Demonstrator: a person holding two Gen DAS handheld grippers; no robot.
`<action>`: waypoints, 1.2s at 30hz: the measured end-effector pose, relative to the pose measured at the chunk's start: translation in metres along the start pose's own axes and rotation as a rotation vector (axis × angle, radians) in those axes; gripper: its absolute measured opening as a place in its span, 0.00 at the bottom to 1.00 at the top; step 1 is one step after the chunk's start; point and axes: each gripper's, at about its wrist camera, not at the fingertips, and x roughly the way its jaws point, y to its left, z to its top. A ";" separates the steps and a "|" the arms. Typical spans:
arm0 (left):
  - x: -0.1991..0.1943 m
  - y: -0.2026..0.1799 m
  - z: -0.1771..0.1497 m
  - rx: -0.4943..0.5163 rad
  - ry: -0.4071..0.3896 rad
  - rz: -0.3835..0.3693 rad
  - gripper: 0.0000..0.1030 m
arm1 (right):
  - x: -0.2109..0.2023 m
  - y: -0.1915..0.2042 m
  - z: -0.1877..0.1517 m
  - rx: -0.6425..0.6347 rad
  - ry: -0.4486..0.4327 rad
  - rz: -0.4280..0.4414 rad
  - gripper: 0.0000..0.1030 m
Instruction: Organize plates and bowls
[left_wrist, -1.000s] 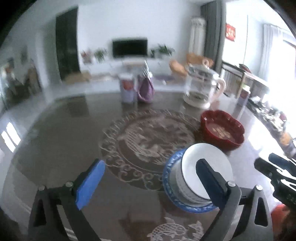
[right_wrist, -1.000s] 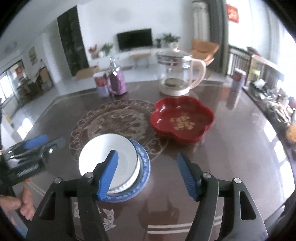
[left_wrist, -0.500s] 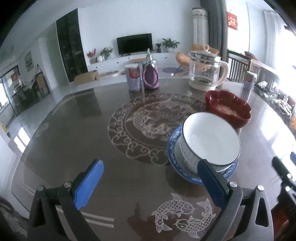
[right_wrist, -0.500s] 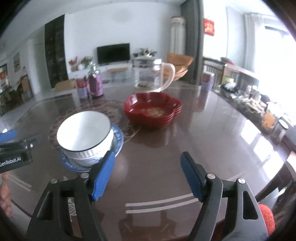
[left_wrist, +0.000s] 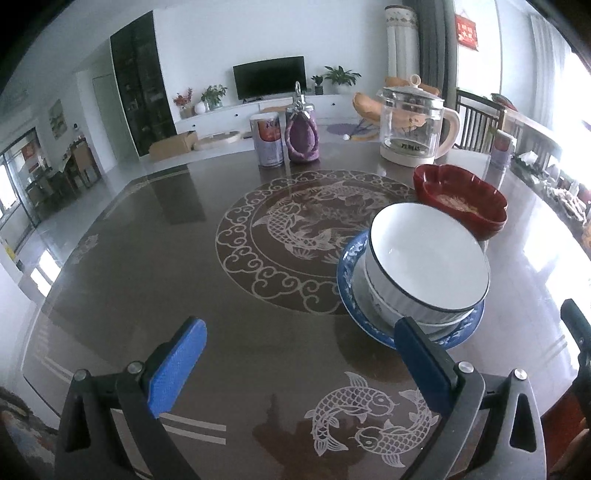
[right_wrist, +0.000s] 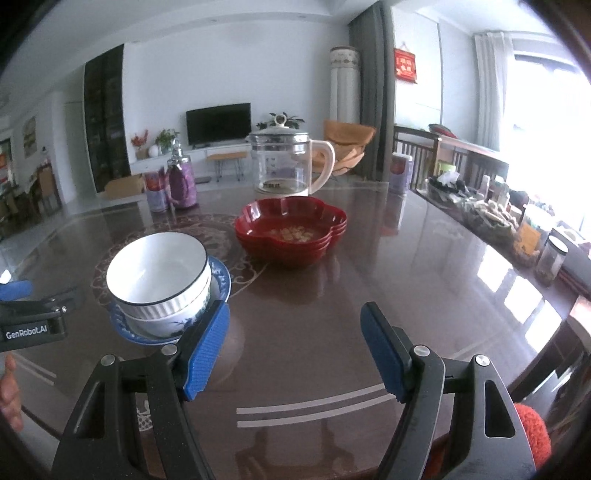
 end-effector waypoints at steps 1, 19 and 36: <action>0.002 0.000 -0.001 0.001 0.003 0.000 0.98 | 0.001 0.000 -0.001 0.000 0.006 0.001 0.74; 0.070 0.054 -0.005 -0.185 0.131 -0.299 0.98 | 0.057 -0.012 -0.008 0.148 0.195 0.181 0.74; 0.108 0.065 -0.034 -0.038 0.197 -0.080 1.00 | 0.093 -0.018 -0.038 0.044 0.385 -0.060 0.74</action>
